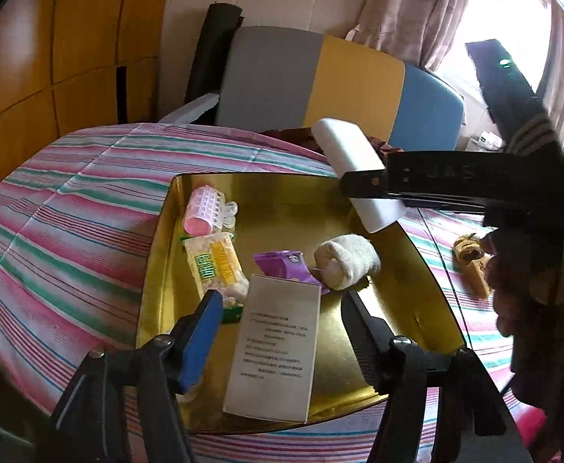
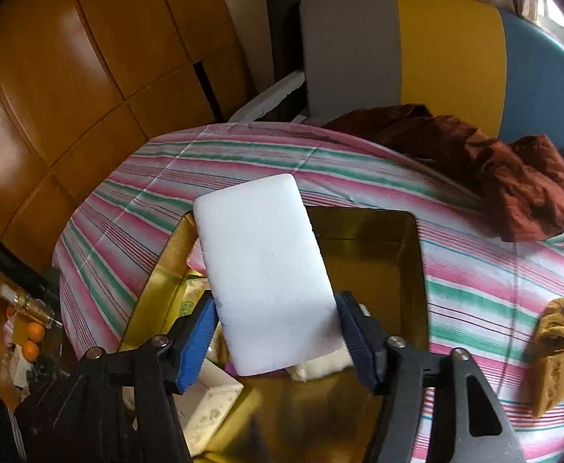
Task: Organize objects
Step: 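Open both grippers to drop the leaflet and white sponge into the tray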
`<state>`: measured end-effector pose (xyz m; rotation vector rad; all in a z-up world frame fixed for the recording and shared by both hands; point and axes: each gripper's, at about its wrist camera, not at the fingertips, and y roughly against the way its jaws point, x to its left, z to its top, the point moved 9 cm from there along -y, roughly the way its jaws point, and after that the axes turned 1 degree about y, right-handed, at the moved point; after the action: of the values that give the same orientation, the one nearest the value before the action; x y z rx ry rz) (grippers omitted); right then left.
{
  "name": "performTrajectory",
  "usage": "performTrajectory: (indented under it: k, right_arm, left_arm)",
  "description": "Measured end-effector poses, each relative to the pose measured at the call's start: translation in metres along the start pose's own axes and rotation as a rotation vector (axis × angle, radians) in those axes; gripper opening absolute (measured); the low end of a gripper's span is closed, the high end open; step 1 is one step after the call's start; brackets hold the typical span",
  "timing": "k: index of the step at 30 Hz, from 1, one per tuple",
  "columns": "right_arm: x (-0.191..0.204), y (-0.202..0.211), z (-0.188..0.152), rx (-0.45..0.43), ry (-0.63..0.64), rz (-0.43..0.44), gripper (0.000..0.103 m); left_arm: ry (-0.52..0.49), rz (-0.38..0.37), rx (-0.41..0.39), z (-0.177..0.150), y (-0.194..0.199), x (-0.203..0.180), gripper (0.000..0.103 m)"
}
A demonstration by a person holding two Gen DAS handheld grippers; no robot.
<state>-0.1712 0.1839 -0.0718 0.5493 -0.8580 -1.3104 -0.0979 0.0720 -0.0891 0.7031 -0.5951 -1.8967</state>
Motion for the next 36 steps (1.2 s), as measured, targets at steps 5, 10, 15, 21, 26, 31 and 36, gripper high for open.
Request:
performTrajectory:
  k: [5, 10, 15, 21, 26, 31, 36]
  right_arm:
    - [-0.002, -0.019, 0.002, 0.03, -0.068, -0.004, 0.071]
    - [-0.002, -0.017, -0.004, 0.027, -0.077, -0.024, 0.077]
    - [-0.004, -0.009, -0.004, 0.011, -0.099, -0.032, 0.084]
    - [0.006, -0.013, -0.002, 0.044, -0.136, 0.049, 0.085]
    - [0.003, -0.021, 0.001, 0.065, -0.106, -0.065, 0.085]
    - [-0.004, -0.031, 0.005, 0.072, -0.154, -0.056, 0.085]
    - [-0.002, -0.04, 0.002, 0.1, -0.151, -0.024, 0.085]
  left_arm:
    - [-0.018, 0.031, -0.057, 0.005, 0.015, 0.004, 0.074]
    - [-0.048, 0.044, -0.126, 0.012, 0.032, 0.0, 0.082]
    - [-0.021, 0.015, -0.139, 0.014, 0.041, -0.004, 0.087]
    - [-0.024, -0.007, -0.188, 0.027, 0.057, -0.01, 0.091]
    - [-0.009, -0.026, -0.199, 0.04, 0.059, -0.003, 0.095]
    - [0.036, -0.052, -0.174, 0.043, 0.046, 0.011, 0.095]
    - [0.041, -0.057, -0.139, 0.037, 0.03, 0.016, 0.095]
